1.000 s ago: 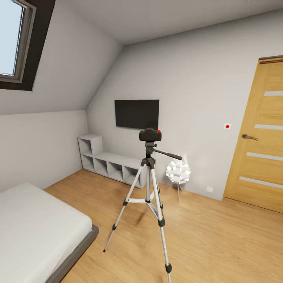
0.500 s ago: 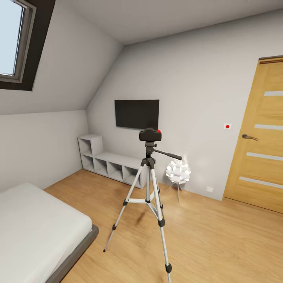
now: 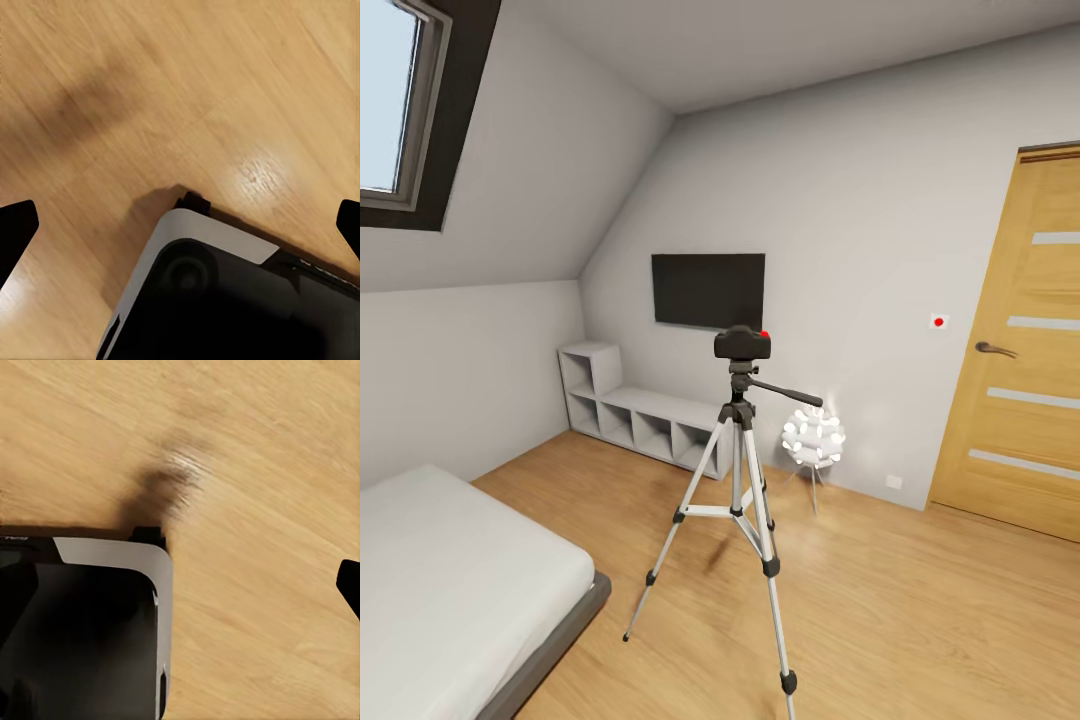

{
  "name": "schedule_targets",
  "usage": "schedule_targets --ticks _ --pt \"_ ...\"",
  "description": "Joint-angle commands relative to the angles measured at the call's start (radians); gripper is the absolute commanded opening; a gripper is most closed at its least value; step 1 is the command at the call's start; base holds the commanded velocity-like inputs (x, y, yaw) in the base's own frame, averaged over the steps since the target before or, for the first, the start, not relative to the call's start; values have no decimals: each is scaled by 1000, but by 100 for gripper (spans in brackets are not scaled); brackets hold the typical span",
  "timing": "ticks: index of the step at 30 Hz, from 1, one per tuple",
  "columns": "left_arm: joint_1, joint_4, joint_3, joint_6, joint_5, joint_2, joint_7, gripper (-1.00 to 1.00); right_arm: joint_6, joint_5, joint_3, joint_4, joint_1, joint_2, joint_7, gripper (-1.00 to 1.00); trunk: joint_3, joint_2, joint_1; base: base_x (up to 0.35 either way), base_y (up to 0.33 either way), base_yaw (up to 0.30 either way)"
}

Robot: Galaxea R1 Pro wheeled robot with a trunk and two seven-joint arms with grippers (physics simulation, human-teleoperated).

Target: Attach the digital camera to the camera tripod in the bedroom.

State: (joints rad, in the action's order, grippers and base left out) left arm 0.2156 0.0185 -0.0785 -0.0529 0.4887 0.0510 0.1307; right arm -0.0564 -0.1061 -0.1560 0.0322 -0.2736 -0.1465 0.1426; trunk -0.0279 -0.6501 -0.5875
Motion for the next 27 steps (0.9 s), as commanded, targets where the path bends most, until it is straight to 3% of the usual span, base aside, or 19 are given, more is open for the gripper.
schedule_targets --ticks 1,27 --pt "1 -1 -9 -2 8 1 3 100 -2 -11 -9 2 -1 0 7 100 -2 -2 0 0 0 0" --pt "1 0 -11 -2 8 1 3 100 -3 -6 -10 2 -1 4 5 100 -2 -2 0 0 0 0"
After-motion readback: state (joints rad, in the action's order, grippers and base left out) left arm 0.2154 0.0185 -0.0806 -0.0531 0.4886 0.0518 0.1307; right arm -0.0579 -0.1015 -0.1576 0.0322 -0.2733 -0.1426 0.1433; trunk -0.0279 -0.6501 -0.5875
